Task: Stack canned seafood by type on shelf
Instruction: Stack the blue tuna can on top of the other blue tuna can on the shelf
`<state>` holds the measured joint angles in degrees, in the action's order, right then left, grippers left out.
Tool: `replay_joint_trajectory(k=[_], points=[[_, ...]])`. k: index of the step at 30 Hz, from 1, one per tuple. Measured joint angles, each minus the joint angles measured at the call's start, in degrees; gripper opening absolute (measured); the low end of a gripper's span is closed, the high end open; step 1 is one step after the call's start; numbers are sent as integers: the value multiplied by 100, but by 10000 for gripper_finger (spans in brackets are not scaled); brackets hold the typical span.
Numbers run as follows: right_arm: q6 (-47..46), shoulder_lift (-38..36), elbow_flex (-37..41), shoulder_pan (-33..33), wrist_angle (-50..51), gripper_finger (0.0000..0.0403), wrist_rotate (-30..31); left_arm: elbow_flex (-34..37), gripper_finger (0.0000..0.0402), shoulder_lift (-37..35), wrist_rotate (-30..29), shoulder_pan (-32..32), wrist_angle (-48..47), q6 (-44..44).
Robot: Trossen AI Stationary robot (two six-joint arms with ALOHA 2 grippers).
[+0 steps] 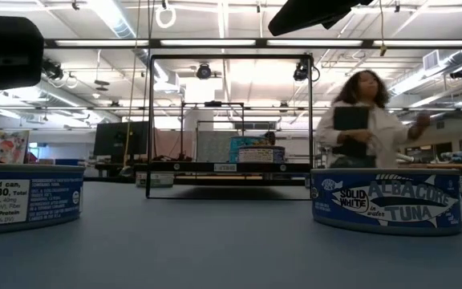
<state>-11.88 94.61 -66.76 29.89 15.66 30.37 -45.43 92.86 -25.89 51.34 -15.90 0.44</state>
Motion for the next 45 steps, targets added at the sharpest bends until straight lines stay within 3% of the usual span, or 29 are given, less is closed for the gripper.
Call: replay_joint_trajectory(k=[4, 11, 20, 27, 30, 45], points=[[0, 0, 0, 0, 2, 4, 0, 0, 98, 0, -31, -5, -11, 5], [4, -4, 0, 0, 4, 7, 22, -7, 9, -28, -8, -5, -3, 26], [19, -7, 0, 11, 27, 11, 22, -385, 3, -125, 463, -144, -409, 127], [24, -7, 0, 58, 26, 16, 24, -913, 1, -133, 488, -313, -998, 154], [24, -7, 0, 115, 26, 23, 24, -1083, 1, -133, 814, -443, -986, 147], [23, -7, 0, 203, -23, 72, 24, -1318, 0, -411, 1773, -1553, -1028, -24]])
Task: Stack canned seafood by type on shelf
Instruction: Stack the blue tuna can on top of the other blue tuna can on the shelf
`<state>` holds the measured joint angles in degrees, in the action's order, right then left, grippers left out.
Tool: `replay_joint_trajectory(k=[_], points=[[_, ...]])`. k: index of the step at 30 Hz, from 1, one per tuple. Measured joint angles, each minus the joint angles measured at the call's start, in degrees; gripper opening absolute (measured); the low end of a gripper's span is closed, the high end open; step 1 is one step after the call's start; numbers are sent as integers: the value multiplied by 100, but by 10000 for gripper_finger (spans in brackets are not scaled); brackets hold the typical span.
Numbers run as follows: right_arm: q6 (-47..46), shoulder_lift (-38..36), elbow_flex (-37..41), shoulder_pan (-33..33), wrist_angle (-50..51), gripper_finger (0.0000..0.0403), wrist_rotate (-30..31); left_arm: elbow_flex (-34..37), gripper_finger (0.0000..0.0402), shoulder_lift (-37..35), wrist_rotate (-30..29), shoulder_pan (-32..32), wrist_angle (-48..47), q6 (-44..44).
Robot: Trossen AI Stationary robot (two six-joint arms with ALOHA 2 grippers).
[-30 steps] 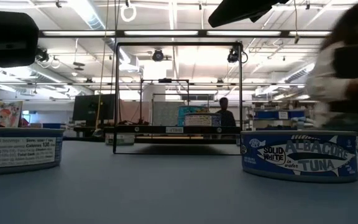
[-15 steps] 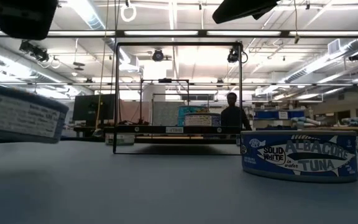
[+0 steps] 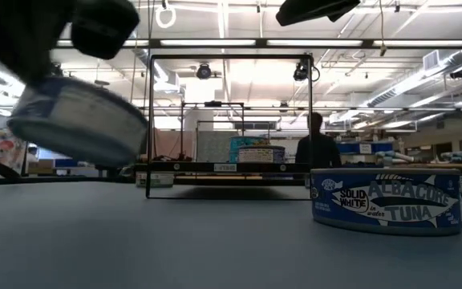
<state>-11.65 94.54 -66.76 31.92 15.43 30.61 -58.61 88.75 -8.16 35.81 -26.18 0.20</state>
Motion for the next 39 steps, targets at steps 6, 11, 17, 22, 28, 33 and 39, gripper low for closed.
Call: replay_joint_trajectory(k=[6, 11, 17, 22, 28, 33, 39], points=[[-106, 266, 0, 47, -96, 110, 55, 0, 0, -40, 536, -442, 843, 151], [-105, 663, 4, 337, -41, 151, 794, 0, 0, -24, 683, -765, 1464, 485], [440, 989, 3, 556, -573, 215, 1400, 0, 0, -24, 655, -1020, 2193, 1005], [1164, 1137, 2, 566, -883, 267, 1960, 0, 0, -24, 631, -1179, 2351, 1227], [2126, 1132, 2, 577, -1421, 302, 2210, 0, 0, -22, 590, -1289, 2374, 1352], [2546, 1130, 0, 515, -1713, 296, 2027, 0, 0, -22, 590, -1333, 2441, 1356], [2667, 1130, 0, 373, -1712, 267, 1792, 0, 0, -22, 588, -1337, 2644, 1358]])
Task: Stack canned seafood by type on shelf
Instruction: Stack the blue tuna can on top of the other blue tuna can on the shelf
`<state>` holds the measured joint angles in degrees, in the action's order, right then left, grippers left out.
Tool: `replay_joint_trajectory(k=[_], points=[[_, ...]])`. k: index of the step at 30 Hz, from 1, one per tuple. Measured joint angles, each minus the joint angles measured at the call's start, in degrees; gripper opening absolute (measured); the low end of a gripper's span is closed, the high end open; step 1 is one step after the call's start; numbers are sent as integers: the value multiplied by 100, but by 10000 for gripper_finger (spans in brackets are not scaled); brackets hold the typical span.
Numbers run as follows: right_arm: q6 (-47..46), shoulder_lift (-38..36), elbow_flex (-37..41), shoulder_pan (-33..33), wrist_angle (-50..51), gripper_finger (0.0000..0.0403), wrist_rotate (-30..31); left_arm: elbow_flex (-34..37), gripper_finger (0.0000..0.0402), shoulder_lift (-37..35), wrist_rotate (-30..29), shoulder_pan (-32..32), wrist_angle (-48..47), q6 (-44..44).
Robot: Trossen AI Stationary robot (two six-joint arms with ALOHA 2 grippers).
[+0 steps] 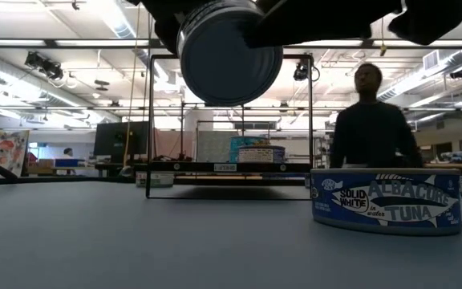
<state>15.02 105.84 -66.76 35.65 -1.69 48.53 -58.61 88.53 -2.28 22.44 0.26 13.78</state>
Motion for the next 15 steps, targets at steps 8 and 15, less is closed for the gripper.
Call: replay_joint_trajectory(k=[8, 15], points=[[20, 0, 0, -61, 2, 208, -219, 0, 0, 0, 2, 0, 37, 0], [22, 0, 0, -58, -4, 147, -329, 0, 0, 0, 4, 2, 141, 2]])
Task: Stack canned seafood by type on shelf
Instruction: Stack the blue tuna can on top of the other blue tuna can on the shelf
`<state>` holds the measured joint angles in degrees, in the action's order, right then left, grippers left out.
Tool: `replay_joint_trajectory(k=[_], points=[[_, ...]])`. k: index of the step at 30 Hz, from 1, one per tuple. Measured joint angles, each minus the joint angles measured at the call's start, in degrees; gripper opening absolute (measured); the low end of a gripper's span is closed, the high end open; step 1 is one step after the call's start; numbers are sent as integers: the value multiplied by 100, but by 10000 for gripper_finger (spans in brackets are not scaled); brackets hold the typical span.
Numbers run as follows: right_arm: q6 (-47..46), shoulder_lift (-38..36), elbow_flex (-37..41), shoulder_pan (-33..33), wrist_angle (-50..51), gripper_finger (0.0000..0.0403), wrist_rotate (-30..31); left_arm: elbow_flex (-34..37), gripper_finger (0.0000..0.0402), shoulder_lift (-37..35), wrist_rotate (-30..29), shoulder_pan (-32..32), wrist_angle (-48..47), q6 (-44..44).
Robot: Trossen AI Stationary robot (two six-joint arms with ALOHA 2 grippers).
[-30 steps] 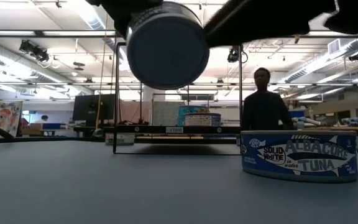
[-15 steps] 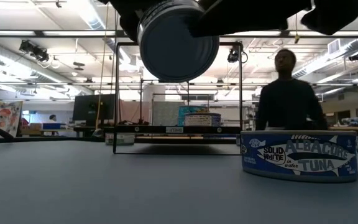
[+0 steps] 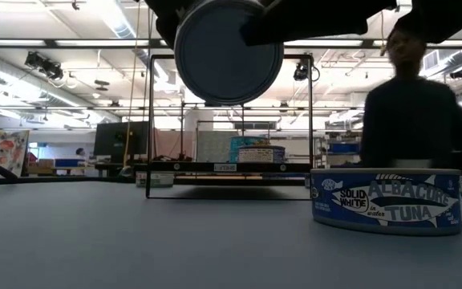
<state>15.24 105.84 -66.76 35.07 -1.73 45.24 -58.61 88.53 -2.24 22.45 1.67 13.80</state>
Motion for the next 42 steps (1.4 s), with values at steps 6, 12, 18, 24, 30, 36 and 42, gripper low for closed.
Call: replay_joint_trajectory(k=[6, 12, 18, 24, 30, 36, 42], points=[[-109, -4, 0, 0, -12, 147, -3, 2, 13, 0, -2, 0, 35, -13], [-139, -4, 0, 37, -27, 147, -23, 0, 55, 0, 15, 9, 189, -290], [-163, -4, 0, 100, -36, 147, -16, 1, 113, -339, 10, 16, 209, -346], [-158, -19, 0, 156, -81, 147, -12, 0, 136, -993, -513, 173, -11, -864], [-115, -171, 0, 166, -79, 147, -45, -1, 136, -1446, -1265, 527, -296, -1236], [98, -370, 0, 166, -85, 147, -58, 8, 135, -1498, -1537, 718, -514, -1236], [274, -446, 0, 177, -180, 147, -77, 532, 135, -1609, -1600, 728, 252, -1333]])
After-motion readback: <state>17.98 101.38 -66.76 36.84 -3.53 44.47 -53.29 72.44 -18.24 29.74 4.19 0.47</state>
